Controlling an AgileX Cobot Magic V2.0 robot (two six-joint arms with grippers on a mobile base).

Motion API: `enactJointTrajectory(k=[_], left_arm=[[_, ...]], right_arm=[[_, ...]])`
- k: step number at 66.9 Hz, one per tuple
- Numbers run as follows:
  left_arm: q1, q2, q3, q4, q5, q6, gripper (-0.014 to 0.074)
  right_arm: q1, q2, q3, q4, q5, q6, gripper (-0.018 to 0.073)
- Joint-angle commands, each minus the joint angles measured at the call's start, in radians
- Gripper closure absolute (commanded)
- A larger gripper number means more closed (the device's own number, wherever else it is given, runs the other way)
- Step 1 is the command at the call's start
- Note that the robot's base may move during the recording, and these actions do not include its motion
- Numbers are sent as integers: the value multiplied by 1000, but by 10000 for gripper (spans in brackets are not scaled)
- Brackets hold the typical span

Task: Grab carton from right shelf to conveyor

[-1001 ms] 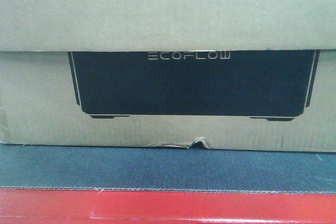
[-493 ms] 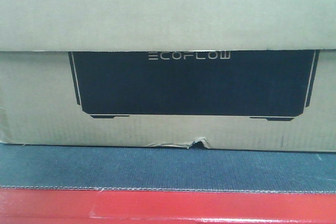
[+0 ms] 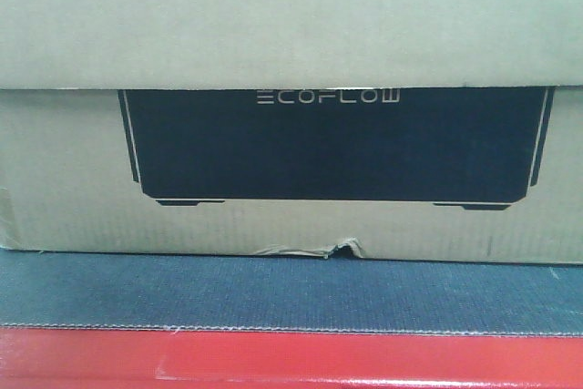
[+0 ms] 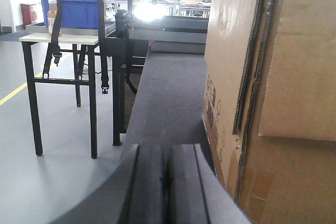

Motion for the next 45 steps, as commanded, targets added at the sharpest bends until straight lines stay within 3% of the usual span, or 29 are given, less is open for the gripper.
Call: enactJointTrajectory(k=[1, 45], left_arm=[[1, -5, 0, 7, -26, -6, 596], [1, -5, 0, 7, -26, -6, 596]], right_arm=[[-5, -7, 0, -8, -21, -5, 628], [-5, -7, 0, -8, -21, -5, 628]])
